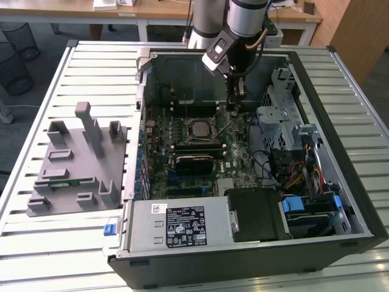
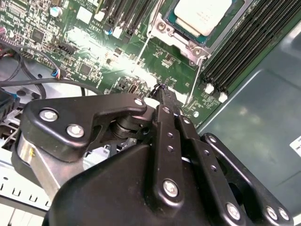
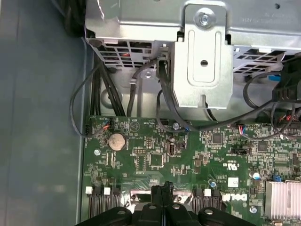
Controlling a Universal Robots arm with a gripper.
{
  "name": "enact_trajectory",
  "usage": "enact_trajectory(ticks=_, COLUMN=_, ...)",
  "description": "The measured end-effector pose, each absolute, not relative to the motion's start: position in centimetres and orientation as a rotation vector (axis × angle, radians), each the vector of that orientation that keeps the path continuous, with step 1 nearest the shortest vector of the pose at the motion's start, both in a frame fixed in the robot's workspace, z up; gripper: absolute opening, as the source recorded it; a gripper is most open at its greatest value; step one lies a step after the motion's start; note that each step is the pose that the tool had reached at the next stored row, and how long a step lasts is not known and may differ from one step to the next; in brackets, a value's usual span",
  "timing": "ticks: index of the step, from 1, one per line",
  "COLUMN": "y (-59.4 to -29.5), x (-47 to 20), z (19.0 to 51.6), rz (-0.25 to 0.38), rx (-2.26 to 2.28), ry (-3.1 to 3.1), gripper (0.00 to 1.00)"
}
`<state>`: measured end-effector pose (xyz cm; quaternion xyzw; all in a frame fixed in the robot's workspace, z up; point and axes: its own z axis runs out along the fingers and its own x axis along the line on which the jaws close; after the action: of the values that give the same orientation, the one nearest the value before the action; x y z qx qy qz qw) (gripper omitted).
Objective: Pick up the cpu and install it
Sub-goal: 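Close the cpu cover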
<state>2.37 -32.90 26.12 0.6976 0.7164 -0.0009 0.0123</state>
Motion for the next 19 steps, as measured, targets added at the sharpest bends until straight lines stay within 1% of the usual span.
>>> enact_trajectory(ticks=19, y=-32.6, x=3.8, z=25.8, rz=-0.004, rx=2.174, ry=2.233, gripper=0.11)
